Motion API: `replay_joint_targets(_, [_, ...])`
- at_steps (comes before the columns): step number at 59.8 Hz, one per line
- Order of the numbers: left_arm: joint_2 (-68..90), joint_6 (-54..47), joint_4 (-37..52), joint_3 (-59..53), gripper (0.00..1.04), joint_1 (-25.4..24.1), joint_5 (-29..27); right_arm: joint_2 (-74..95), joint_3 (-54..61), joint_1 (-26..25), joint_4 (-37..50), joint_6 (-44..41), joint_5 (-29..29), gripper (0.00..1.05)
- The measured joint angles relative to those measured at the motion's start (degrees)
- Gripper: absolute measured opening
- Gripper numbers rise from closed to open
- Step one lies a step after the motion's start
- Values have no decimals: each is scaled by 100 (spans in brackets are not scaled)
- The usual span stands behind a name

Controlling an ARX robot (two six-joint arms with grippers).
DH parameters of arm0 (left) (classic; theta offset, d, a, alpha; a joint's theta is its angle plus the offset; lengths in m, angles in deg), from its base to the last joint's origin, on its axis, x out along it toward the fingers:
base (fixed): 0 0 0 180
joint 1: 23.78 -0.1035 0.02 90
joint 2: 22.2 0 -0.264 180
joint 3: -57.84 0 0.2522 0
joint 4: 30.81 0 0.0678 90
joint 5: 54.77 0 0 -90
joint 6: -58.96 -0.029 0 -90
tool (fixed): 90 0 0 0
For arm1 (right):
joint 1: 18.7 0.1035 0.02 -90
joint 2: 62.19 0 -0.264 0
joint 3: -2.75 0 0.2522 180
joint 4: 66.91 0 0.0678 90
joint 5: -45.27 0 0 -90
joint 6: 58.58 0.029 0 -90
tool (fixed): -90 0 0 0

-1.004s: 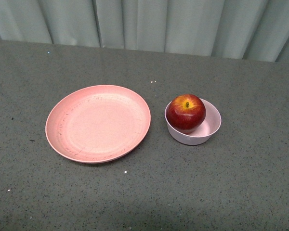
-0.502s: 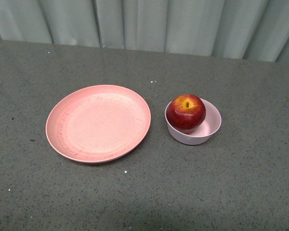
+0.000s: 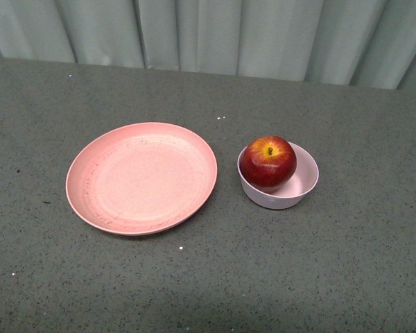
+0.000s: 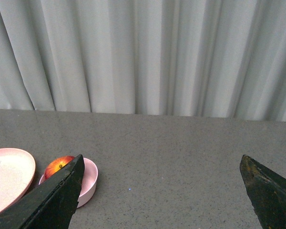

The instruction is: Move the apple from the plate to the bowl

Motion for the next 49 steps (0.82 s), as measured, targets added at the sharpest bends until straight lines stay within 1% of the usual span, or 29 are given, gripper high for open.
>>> replay_joint_targets(49, [0, 0, 0, 0, 98, 0, 2, 0, 0, 0, 0, 0, 0, 95])
